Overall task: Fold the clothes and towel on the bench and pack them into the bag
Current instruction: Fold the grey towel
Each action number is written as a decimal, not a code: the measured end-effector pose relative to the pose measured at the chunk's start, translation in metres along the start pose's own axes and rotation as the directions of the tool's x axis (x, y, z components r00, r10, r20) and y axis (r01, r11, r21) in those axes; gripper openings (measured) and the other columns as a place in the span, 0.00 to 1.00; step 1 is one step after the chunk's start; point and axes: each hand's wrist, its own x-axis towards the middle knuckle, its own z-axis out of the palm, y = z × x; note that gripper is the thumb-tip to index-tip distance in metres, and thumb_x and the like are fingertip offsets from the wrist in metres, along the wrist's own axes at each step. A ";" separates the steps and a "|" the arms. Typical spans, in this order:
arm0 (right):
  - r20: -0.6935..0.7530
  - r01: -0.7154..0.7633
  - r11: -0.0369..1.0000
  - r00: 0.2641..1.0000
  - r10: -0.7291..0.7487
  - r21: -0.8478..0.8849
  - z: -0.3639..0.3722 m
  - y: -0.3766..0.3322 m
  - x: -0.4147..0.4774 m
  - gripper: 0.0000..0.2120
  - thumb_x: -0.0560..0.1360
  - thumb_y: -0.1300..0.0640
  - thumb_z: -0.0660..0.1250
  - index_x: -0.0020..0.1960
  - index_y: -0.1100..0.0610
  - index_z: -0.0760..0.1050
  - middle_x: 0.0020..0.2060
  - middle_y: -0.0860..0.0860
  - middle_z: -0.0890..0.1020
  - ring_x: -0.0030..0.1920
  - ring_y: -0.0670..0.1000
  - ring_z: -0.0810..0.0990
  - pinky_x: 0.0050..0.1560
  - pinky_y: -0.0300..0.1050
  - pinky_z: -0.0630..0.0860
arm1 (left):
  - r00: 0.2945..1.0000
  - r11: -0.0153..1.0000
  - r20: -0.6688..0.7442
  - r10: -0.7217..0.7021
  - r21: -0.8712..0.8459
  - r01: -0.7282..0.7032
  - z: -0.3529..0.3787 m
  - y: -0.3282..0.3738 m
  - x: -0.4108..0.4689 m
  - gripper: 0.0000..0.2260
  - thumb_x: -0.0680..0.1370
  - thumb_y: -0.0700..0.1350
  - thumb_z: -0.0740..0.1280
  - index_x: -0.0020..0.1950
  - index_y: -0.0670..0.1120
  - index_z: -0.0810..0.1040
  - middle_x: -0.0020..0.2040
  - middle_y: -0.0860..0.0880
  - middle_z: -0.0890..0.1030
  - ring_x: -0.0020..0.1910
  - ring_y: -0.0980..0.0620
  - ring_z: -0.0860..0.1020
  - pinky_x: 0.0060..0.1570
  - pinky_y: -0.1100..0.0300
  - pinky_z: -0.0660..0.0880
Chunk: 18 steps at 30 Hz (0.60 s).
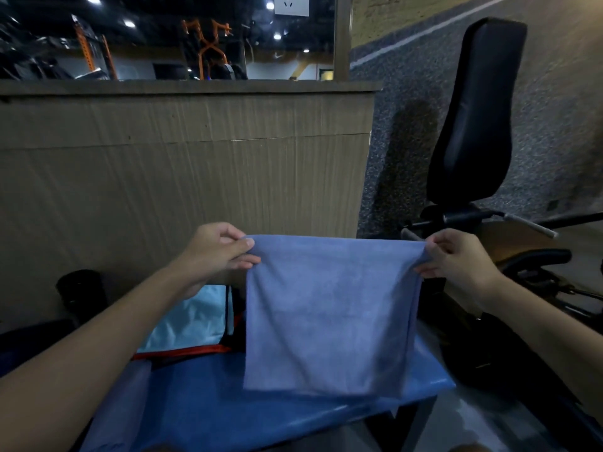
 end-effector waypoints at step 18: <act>0.198 -0.073 0.890 0.964 0.179 -0.451 0.039 0.160 -0.063 0.09 0.72 0.68 0.67 0.34 0.59 0.79 0.30 0.54 0.80 0.32 0.46 0.76 0.35 0.37 0.70 | 0.920 0.884 0.283 -0.270 0.451 0.121 0.036 -0.173 -0.027 0.09 0.82 0.40 0.64 0.43 0.39 0.78 0.43 0.35 0.83 0.44 0.45 0.85 0.49 0.50 0.82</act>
